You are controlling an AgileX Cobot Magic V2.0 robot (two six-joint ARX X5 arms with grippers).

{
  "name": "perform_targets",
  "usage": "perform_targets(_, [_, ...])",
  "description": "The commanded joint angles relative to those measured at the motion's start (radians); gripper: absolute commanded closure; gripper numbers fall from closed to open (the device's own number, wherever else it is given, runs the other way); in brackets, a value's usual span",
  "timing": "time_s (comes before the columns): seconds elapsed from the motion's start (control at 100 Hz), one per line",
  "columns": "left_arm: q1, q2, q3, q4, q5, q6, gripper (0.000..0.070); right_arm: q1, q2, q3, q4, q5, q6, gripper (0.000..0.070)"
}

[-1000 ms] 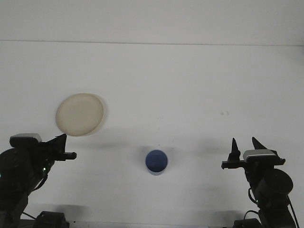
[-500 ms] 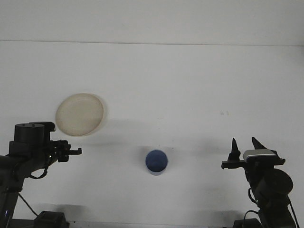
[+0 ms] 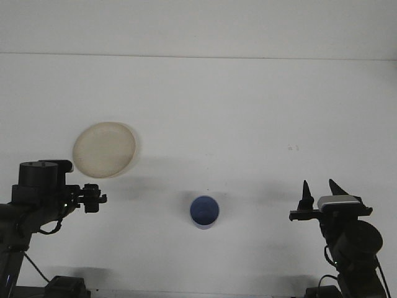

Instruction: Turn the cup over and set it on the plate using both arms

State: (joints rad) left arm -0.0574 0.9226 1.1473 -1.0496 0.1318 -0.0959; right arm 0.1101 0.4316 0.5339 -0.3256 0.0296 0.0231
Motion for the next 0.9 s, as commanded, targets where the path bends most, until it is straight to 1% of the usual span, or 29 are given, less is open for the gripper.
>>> perform_targets(0.0, [-0.002, 0.005, 0.021, -0.003, 0.005, 0.006, 0.0305, 0.002, 0.0, 0.006, 0.008, 0.002, 0.002, 0.0266])
perform_targets(0.06, [-0.002, 0.005, 0.021, -0.008, 0.005, 0.005, 0.0302, 0.002, 0.0, 0.006, 0.008, 0.002, 0.002, 0.0266])
perform_targets(0.13, [-0.003, 0.006, 0.024, -0.018, 0.005, 0.005, 0.0269, 0.002, 0.0, 0.006, 0.008, 0.002, 0.002, 0.0266])
perform_targets(0.24, [-0.018, 0.018, 0.038, -0.05, 0.004, 0.005, 0.027, 0.002, 0.0, 0.006, 0.008, 0.002, 0.002, 0.0266])
perform_targets(0.36, [-0.07, 0.05, 0.068, -0.079, 0.004, -0.003, 0.0271, 0.002, 0.0, 0.006, 0.008, 0.002, 0.002, 0.0266])
perform_targets(0.59, [-0.242, 0.166, 0.156, -0.078, 0.004, -0.048, 0.0271, 0.002, 0.0, 0.006, 0.008, 0.002, 0.002, 0.0266])
perform_targets(0.78, [-0.416, 0.309, 0.253, -0.064, 0.003, -0.058, 0.0271, 0.002, 0.0, 0.006, 0.007, 0.001, 0.002, 0.0266])
perform_targets(0.89, [-0.507, 0.392, 0.307, -0.047, -0.004, -0.075, 0.0271, 0.002, 0.0, 0.006, 0.007, 0.001, 0.002, 0.0266])
